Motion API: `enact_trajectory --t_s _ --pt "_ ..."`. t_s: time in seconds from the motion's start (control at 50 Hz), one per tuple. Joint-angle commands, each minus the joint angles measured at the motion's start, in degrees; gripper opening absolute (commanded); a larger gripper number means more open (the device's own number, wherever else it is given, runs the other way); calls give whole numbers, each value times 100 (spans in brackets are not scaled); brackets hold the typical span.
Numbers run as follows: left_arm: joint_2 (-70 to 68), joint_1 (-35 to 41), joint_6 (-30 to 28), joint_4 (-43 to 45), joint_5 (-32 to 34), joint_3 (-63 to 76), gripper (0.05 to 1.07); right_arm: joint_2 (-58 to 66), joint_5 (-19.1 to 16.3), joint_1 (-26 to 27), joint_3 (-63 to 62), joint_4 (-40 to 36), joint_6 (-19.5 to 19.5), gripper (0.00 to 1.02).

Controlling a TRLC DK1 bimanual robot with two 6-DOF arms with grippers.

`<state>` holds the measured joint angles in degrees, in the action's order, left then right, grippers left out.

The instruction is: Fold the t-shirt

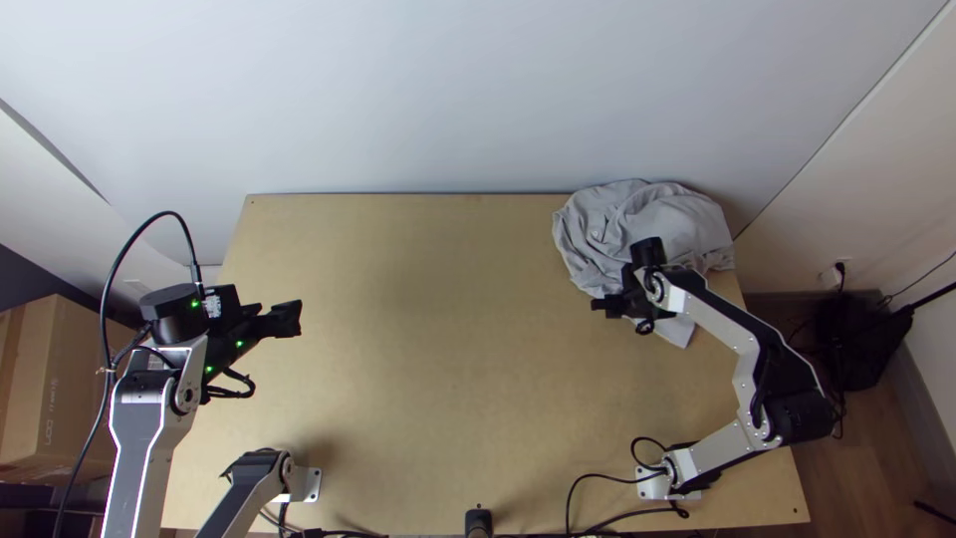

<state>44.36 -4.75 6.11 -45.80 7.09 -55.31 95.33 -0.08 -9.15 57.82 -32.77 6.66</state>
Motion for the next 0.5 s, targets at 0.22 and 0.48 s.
enact_trajectory --t_s 0.22,0.48 --pt "-164 -184 -233 -122 55 -112 102 -76 438 -913 440 166 117 2" --pt "-393 -175 -224 -131 73 -59 102 -928 781 -2671 1047 140 99 2"
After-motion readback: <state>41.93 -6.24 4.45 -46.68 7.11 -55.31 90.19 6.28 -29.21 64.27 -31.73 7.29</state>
